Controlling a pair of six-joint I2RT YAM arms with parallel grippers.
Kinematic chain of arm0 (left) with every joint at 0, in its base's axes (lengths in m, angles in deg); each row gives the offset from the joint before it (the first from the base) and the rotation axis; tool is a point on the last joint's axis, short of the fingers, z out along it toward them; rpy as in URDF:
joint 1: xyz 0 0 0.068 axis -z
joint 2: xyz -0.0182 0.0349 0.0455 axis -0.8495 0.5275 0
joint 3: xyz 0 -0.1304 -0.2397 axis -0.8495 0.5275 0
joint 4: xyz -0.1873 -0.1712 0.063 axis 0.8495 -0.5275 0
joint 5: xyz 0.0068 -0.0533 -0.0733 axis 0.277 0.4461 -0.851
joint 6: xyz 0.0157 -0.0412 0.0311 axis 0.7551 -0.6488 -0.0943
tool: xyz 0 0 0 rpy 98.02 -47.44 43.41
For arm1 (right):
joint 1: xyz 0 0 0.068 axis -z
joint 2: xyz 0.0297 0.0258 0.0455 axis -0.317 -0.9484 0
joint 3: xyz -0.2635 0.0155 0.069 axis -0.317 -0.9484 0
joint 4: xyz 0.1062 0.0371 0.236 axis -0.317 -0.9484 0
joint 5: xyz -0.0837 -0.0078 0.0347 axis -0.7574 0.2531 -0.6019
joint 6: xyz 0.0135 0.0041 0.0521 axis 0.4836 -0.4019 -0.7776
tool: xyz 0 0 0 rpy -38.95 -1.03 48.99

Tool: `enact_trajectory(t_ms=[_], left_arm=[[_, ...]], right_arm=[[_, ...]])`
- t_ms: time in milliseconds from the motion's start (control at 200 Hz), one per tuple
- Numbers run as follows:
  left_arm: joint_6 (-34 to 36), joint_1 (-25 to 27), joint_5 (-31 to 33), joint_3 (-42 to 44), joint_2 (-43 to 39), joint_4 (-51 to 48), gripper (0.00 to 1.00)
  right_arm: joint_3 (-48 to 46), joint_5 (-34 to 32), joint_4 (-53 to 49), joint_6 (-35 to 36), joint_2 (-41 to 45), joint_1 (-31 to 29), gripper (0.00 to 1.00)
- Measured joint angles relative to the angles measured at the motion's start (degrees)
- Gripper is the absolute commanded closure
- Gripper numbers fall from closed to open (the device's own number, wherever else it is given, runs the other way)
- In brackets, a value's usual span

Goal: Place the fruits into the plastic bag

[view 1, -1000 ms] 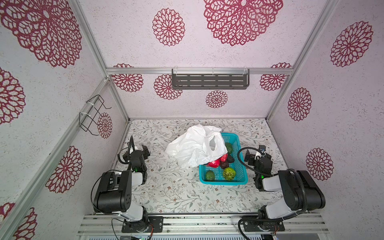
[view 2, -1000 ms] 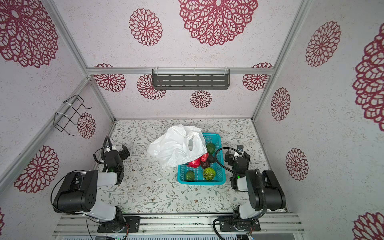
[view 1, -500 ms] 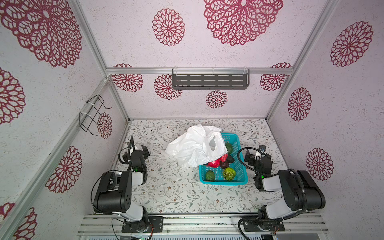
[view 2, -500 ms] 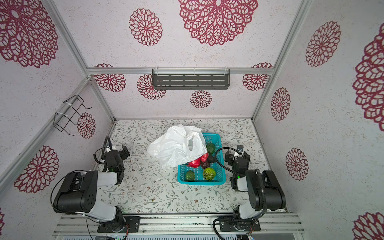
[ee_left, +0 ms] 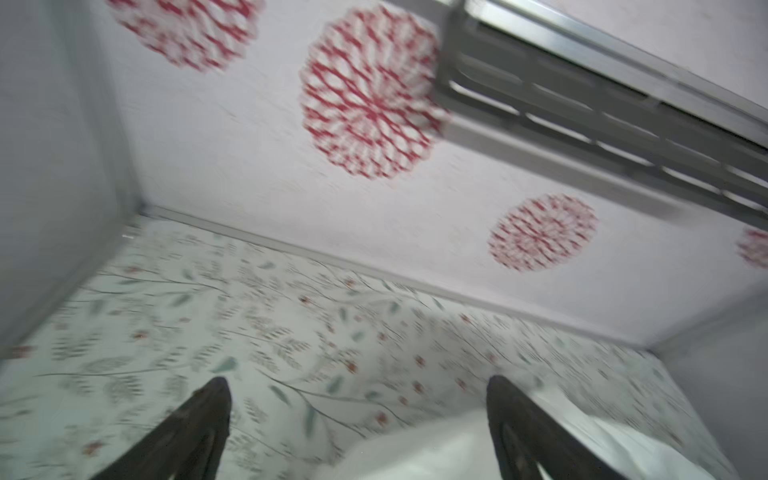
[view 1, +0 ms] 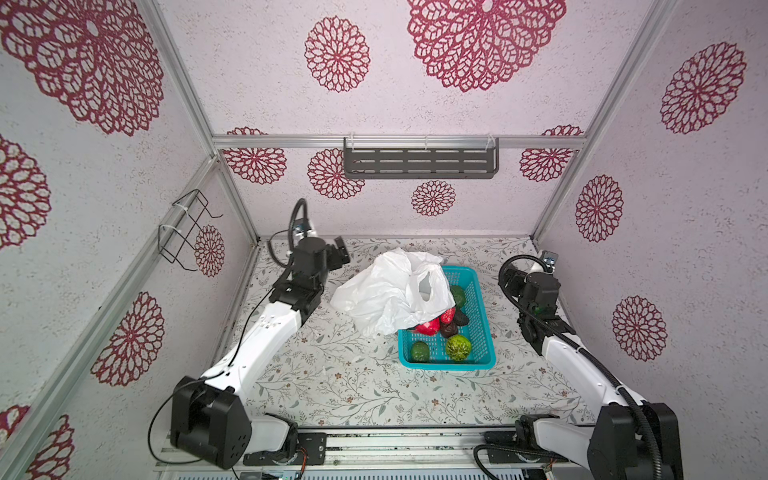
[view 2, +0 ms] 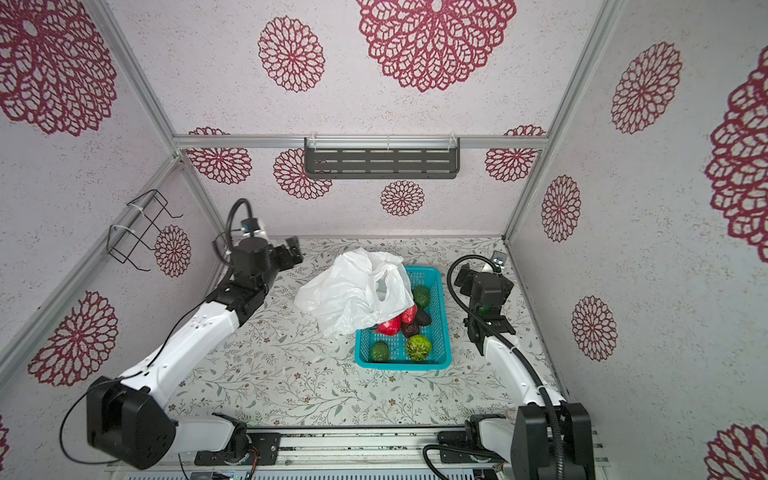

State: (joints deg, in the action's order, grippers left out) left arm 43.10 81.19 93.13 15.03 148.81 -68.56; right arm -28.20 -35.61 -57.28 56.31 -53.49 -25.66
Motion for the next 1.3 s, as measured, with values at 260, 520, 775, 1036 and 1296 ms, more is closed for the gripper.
enact_trajectory(t_ms=[260,520,775,1036,1296], left_arm=[[-7.1,5.2,-11.4,-13.7,14.3,-15.5,0.01],[-6.9,4.3,-11.7,-24.7,21.3,-25.7,0.28],[-4.2,4.3,-13.9,-29.0,25.2,-30.8,0.68],[-0.7,4.3,-16.3,-28.9,25.5,-32.7,1.0],[2.7,4.3,-16.9,-18.8,14.5,-28.5,1.0]], right_arm=[[5.6,-3.3,-6.6,0.9,-6.6,-7.8,0.02],[7.4,-4.8,-8.5,3.6,-7.4,-11.4,0.02],[7.6,-5.8,-10.0,3.6,-7.0,-11.6,0.02],[12.1,-2.6,-12.0,3.6,-6.3,-12.5,0.02],[17.8,16.7,-13.0,2.5,-6.4,-16.4,0.02]])
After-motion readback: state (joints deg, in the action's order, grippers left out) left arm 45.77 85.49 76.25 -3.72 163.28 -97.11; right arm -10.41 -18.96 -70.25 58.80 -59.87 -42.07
